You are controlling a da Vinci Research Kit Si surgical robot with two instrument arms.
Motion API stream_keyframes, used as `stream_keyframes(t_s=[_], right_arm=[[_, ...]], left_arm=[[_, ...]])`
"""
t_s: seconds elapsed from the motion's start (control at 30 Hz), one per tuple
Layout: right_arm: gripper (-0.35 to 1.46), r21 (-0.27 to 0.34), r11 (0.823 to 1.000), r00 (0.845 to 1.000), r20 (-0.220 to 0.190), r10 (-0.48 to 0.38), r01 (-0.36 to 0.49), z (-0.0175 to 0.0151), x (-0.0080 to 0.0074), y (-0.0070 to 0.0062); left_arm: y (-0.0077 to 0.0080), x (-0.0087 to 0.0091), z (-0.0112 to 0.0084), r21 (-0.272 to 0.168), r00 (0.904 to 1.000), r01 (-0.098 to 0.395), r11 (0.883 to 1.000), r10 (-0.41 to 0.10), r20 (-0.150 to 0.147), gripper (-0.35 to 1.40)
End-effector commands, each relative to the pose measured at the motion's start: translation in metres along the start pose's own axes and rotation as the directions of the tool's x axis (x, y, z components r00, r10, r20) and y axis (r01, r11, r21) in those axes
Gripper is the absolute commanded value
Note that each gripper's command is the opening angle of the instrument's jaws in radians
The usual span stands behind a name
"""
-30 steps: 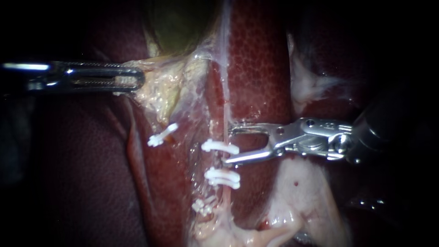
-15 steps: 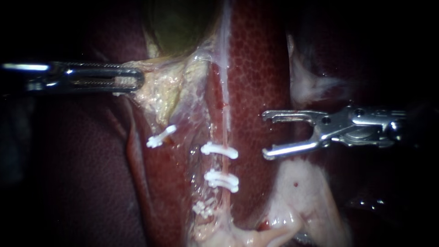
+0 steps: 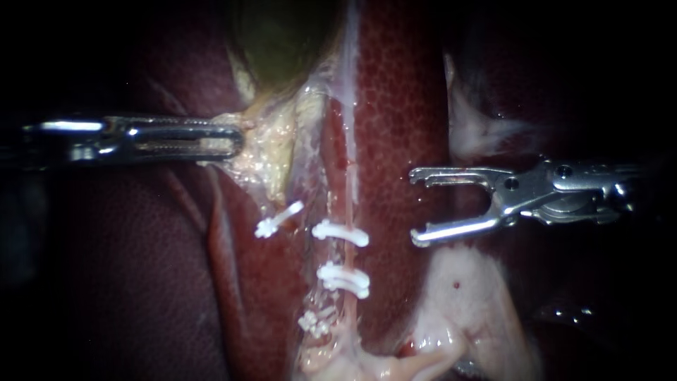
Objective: Going back third clip right tube
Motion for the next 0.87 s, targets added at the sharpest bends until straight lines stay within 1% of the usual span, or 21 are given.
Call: stream_keyframes(t_s=[0.03, 0.17, 0.33, 0.87], right_arm=[[0.60, 0.001, 1.000, 1.000, 0.000, 0.000, 0.000, 0.0001, -0.0001, 0.0000], [0.60, 0.003, 1.000, 1.000, 0.000, -0.001, 0.001, 0.0002, -0.0002, -0.0001], [0.60, 0.006, 1.000, 1.000, 0.000, -0.001, 0.001, 0.0003, -0.0001, -0.0002], [0.60, 0.007, 1.000, 1.000, 0.000, -0.001, 0.001, 0.0004, 0.0000, -0.0005]], left_arm=[[-0.0001, 0.0003, 0.0004, 0.001, 1.0000, -0.001, 1.000, 0.001, -0.006, -0.05], [-0.0003, 0.0011, 0.0020, 0.007, 0.9998, 0.005, 1.000, -0.005, -0.018, -0.05], [-0.0005, 0.0013, 0.0032, 0.011, 0.9998, 0.004, 1.000, -0.003, -0.021, -0.05], [-0.0006, 0.0012, 0.0035, 0.010, 0.9998, 0.004, 1.000, -0.004, -0.021, -0.06]])
